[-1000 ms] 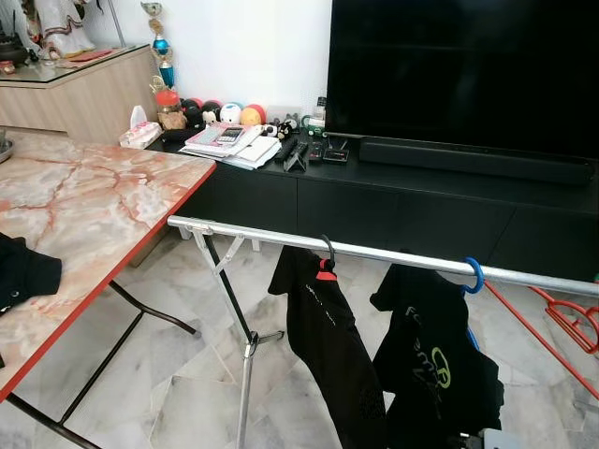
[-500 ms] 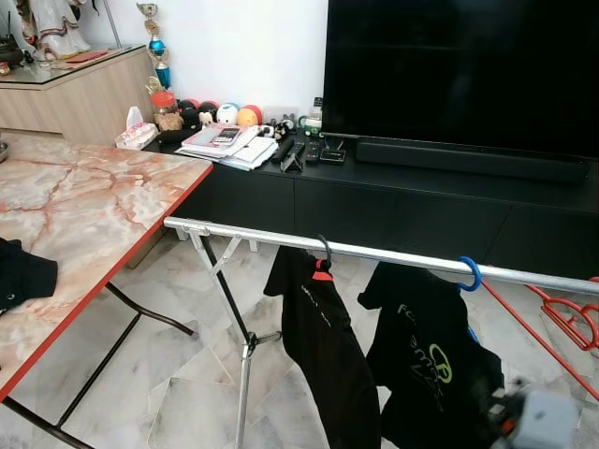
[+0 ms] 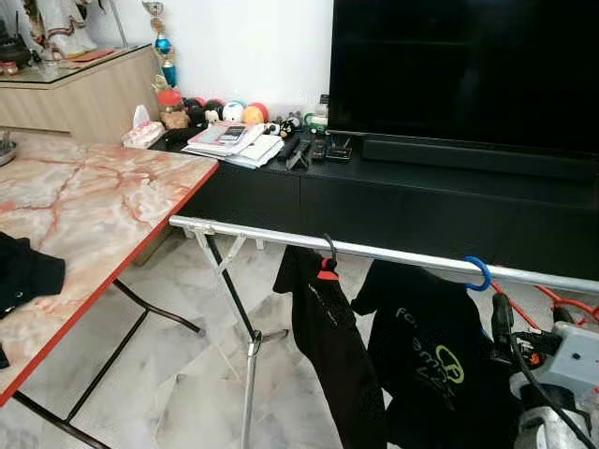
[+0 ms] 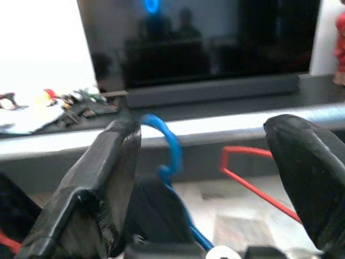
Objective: Hang hanger
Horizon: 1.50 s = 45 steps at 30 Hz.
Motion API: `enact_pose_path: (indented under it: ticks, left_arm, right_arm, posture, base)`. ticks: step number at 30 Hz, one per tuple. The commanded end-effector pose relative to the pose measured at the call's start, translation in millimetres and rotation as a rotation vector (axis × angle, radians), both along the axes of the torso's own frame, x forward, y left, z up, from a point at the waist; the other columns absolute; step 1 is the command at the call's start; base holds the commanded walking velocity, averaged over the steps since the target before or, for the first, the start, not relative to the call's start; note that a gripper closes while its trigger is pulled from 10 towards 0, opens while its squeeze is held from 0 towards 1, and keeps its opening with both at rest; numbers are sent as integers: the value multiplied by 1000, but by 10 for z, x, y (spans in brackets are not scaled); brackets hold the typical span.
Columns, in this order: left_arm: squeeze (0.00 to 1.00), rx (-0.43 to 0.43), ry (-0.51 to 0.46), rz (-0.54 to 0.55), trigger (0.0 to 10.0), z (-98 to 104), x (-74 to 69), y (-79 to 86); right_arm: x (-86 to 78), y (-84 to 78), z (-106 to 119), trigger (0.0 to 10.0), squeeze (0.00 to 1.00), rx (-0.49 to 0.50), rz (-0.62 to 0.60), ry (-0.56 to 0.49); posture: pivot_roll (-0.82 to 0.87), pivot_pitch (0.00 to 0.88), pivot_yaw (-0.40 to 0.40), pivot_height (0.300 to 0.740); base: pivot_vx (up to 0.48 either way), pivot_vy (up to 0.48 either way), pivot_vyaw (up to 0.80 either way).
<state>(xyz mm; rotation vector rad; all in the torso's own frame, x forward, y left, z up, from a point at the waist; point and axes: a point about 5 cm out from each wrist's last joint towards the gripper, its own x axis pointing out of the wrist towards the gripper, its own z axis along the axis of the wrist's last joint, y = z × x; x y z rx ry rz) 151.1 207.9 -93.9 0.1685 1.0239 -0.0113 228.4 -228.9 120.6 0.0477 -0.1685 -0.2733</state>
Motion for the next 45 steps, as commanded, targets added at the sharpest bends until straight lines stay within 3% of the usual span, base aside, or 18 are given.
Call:
enact_pose_path:
  ticks: [1,8,13,15,20,23,24,25,26,31,32,34,37,39,40,42,45]
  left_arm:
    - [0,10,16,-3,10000,-17,-73,54]
    - [0,-10,-22,69,10000,18,-39,139]
    - [0,-7,-28,71,10000,26,-13,135]
    - [0,-12,-34,69,10000,29,0,120]
    - [0,-19,-32,64,10000,25,-2,101]
    - [0,-23,-33,62,10000,24,3,88]
    - [0,-25,-33,61,10000,23,3,81]
    - [0,-25,-33,61,10000,23,3,81]
    - [0,-28,-33,61,10000,23,5,76]
    - [0,-32,-38,65,10000,25,16,66]
    - [0,-33,-38,64,10000,26,20,64]
    - [0,-33,-37,64,10000,26,22,62]
    - [0,-35,-36,64,10000,27,30,54]
    - [0,-37,-36,64,10000,27,32,51]
    - [0,-40,-36,64,10000,28,39,42]
    - [0,-41,-36,63,10000,28,43,37]
    - [0,-44,-43,61,10000,41,89,14]
  right_arm:
    - [-14,10,105,10000,0,-24,11,-32]
    - [132,-64,378,10000,0,-50,61,-108]
    - [105,-32,247,10000,0,-55,44,-63]
    - [3,-46,90,10000,0,-30,-7,-6]
    - [-79,-48,-129,10000,0,-24,-1,103]
    - [-175,23,-601,10000,0,79,87,344]
    - [-248,83,-822,10000,0,55,140,437]
    - [-248,83,-822,10000,0,55,140,437]
    - [-307,121,-996,10000,0,19,168,516]
    - [-354,162,-1248,10000,0,55,193,613]
    - [-370,240,-1414,10000,0,40,269,699]
    - [-396,274,-1538,10000,0,21,312,771]
    - [-459,268,-1784,10000,0,40,300,896]
    - [-483,277,-1840,10000,0,50,298,927]
    - [-546,301,-1933,10000,0,48,306,992]
    - [-579,312,-1972,10000,0,41,312,1025]
    - [-820,358,-2145,10000,0,37,332,1179]
  posture:
    - [-69,0,36,740]
    - [-59,0,25,740]
    - [-44,0,20,740]
    - [-50,0,23,740]
    - [-62,0,25,740]
    - [-62,0,25,740]
    - [-60,0,22,740]
    - [-60,0,22,740]
    - [-60,0,22,740]
    - [-48,0,18,740]
    - [-52,0,20,740]
    - [-54,0,20,740]
    - [-52,0,21,740]
    - [-54,0,24,740]
    - [-54,0,27,740]
    - [-54,0,27,740]
    - [-24,0,23,740]
  base:
    - [0,0,0]
    - [0,0,0]
    - [0,0,0]
    - [0,0,0]
    - [0,0,0]
    - [0,0,0]
    - [0,0,0]
    - [0,0,0]
    - [0,0,0]
    - [0,0,0]
    - [0,0,0]
    - [0,0,0]
    - [0,0,0]
    - [0,0,0]
    - [0,0,0]
    - [0,0,0]
    - [0,0,0]
